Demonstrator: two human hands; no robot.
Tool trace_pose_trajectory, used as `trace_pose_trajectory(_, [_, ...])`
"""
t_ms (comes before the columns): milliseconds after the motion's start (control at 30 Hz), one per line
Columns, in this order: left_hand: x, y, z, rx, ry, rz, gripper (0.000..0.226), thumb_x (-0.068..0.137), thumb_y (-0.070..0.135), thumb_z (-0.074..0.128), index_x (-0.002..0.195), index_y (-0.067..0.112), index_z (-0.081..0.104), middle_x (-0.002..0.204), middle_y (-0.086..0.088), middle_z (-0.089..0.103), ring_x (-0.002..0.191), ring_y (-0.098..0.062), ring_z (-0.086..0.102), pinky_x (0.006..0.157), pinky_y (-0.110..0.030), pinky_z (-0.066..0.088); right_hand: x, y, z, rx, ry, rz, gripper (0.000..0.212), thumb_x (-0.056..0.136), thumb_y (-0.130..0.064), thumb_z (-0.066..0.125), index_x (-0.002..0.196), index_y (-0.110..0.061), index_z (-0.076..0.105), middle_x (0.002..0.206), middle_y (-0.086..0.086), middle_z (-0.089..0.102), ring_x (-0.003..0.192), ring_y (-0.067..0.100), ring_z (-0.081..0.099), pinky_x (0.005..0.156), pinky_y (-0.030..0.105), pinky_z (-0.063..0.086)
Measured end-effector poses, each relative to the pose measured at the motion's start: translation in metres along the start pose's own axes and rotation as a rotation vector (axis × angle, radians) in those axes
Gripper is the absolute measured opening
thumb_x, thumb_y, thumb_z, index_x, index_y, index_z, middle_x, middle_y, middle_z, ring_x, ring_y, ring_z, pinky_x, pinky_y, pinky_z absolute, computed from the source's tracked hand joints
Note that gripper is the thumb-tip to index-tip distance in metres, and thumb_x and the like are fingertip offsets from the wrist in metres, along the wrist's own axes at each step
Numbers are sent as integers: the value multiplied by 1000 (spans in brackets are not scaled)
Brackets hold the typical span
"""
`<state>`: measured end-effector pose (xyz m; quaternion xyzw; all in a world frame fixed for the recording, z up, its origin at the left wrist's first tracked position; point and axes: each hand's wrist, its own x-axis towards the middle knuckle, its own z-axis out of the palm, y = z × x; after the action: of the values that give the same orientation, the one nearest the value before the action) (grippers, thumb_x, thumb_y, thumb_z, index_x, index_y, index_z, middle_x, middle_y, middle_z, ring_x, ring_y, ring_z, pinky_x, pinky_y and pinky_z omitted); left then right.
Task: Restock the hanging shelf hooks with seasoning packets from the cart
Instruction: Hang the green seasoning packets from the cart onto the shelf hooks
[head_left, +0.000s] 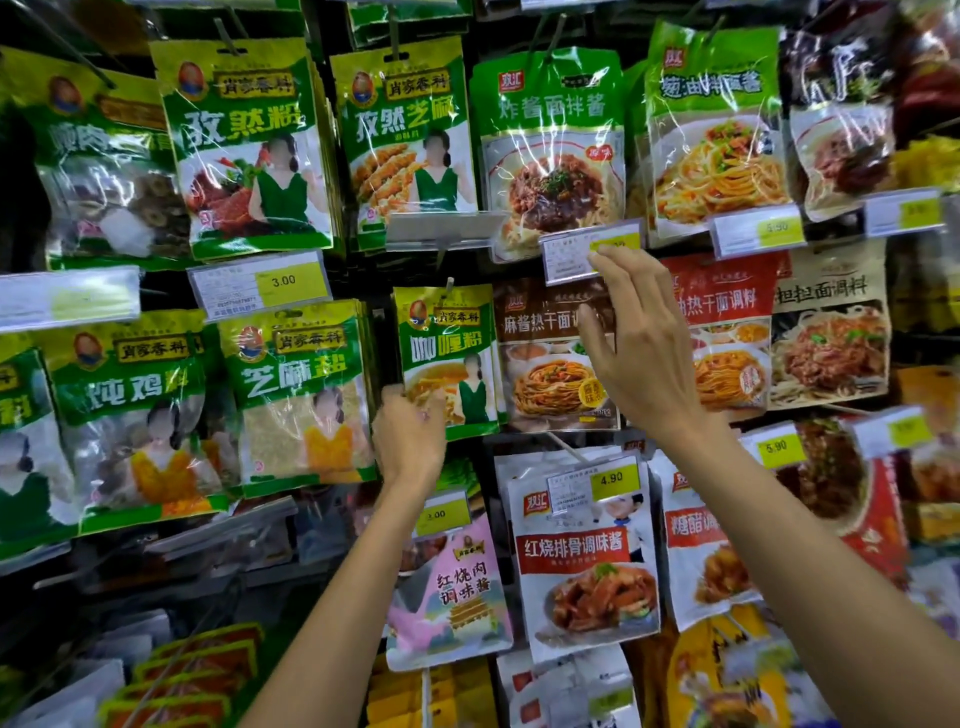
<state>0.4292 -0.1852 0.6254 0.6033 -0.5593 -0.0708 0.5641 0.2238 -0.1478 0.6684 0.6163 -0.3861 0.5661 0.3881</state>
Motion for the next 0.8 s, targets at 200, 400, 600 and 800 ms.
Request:
trace_pose_trajectory(200, [-76,0,0,-59,-7,309,33,99,22,49,129,9,51,128,-9,56,120,-25,50,97,-33,38,-67,4,-36,69,-86,139,31,97,-16,47,118,3,60,114,17,63,110,25,54,96,36,47])
trace_pose_trajectory(400, [-187,6,69,-273,-409,411,22,100,25,47,103,16,67,90,6,66,76,-8,59,70,-28,47,-210,31,-121,8,-291,491,24,97,-17,48,108,-4,65,99,11,65,91,15,53,77,16,37])
trace_pose_trajectory(600, [-318,-15,169,-240,-872,407,21,98,19,50,95,7,67,68,3,59,60,-1,51,57,-12,34,-365,47,-230,-221,-414,1007,10,92,-10,61,93,-3,69,88,10,69,83,29,65,75,35,47])
trace_pose_trajectory(800, [-417,-56,253,-49,-1225,425,18,97,13,53,95,3,67,87,-19,68,81,-33,64,67,-30,34,-469,47,-300,-394,-453,1455,18,94,-14,60,82,-3,68,77,14,68,74,29,64,65,33,36])
